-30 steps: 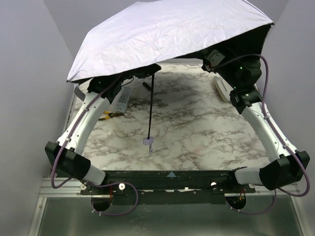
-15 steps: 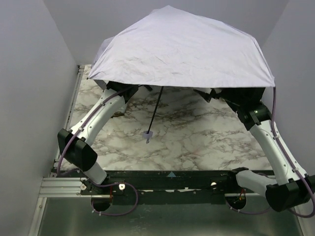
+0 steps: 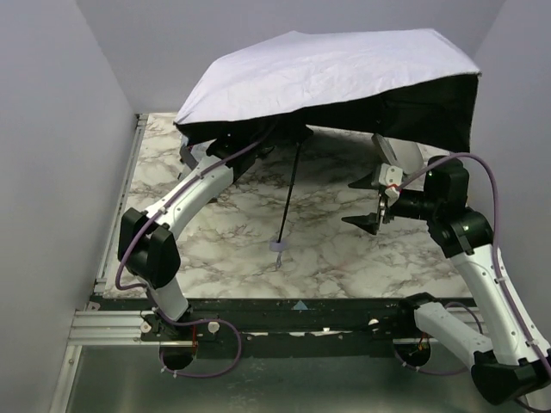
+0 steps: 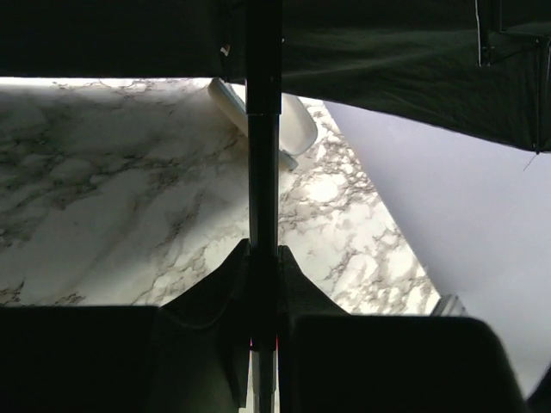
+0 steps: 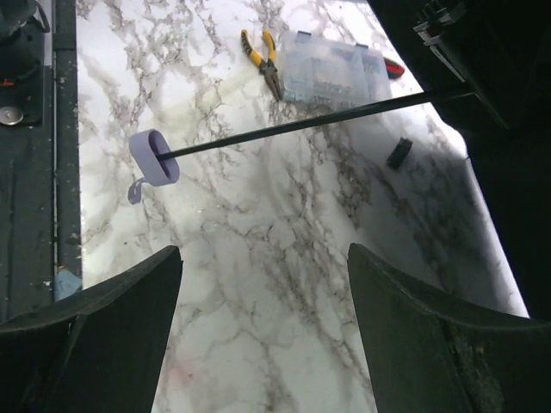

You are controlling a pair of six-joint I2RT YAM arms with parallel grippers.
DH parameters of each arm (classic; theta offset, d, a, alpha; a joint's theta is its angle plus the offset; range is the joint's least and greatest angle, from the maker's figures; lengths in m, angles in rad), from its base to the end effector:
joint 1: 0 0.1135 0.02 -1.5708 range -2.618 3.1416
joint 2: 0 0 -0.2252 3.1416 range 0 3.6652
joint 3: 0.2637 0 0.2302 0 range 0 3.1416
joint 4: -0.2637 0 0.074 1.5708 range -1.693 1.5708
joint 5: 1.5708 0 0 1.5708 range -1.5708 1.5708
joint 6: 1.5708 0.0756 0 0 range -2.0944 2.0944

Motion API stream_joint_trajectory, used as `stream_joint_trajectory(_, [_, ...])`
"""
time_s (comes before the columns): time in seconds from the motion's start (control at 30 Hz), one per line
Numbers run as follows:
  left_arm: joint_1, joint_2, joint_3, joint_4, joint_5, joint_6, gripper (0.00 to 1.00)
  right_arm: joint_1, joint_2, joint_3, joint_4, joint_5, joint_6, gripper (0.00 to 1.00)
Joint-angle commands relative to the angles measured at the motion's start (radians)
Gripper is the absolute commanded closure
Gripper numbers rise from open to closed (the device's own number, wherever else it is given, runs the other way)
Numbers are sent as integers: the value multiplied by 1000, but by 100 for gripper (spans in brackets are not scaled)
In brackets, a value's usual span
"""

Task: Open the umbrella

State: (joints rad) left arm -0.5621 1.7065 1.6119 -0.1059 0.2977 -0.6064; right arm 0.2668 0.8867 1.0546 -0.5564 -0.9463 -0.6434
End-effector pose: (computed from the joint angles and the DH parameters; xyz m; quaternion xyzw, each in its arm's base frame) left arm 0.3442 -0.2430 0.3462 0.0769 0.7677 -0.4410 0.4586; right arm 0.1731 0.1109 0.3396 -0.5530 0.5522 0.2788 0.5581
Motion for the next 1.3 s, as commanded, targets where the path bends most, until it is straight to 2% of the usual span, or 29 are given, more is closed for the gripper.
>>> stream_joint_trajectory(0.0, [-3, -64, -122, 166, -10, 9, 100, 2, -33, -11, -24, 56, 122, 19])
stream_joint_trajectory(0.23, [21, -85, -226, 288, -84, -41, 100, 2, -52, -26, 26, 90, 192, 19])
stream_joint_trajectory(0.33, [29, -61, -151, 249, -141, -40, 100, 1, -43, -19, 27, 94, 201, 19])
stream_joint_trajectory(0.43, [26, -72, -148, 275, -193, -30, 100, 1, -37, -16, 34, 96, 206, 18])
stream_joint_trajectory(0.6, [27, -99, -182, 230, -281, -20, 100, 1, -33, -18, 33, 102, 205, 18])
stream_joint_trajectory(0.8, [27, -129, -302, 223, -222, 9, 98, 1, -46, -40, 28, 113, 197, 18])
stream_joint_trajectory(0.83, [29, -134, -314, 216, -225, 15, 95, 1, -48, -43, 20, 117, 192, 18])
stream_joint_trajectory(0.93, [31, -162, -362, 217, -218, 61, 70, 1, -67, -63, -4, 142, 181, 18])
stream_joint_trajectory(1.1, [31, -221, -449, 192, -152, 109, 44, 1, -112, -119, -15, 193, 169, 18])
stream_joint_trajectory(1.17, [30, -241, -479, 166, -114, 123, 26, 2, -126, -133, -26, 206, 157, 17])
stream_joint_trajectory(1.27, [31, -278, -534, 142, -71, 152, 7, 1, -140, -150, -31, 220, 154, 17])
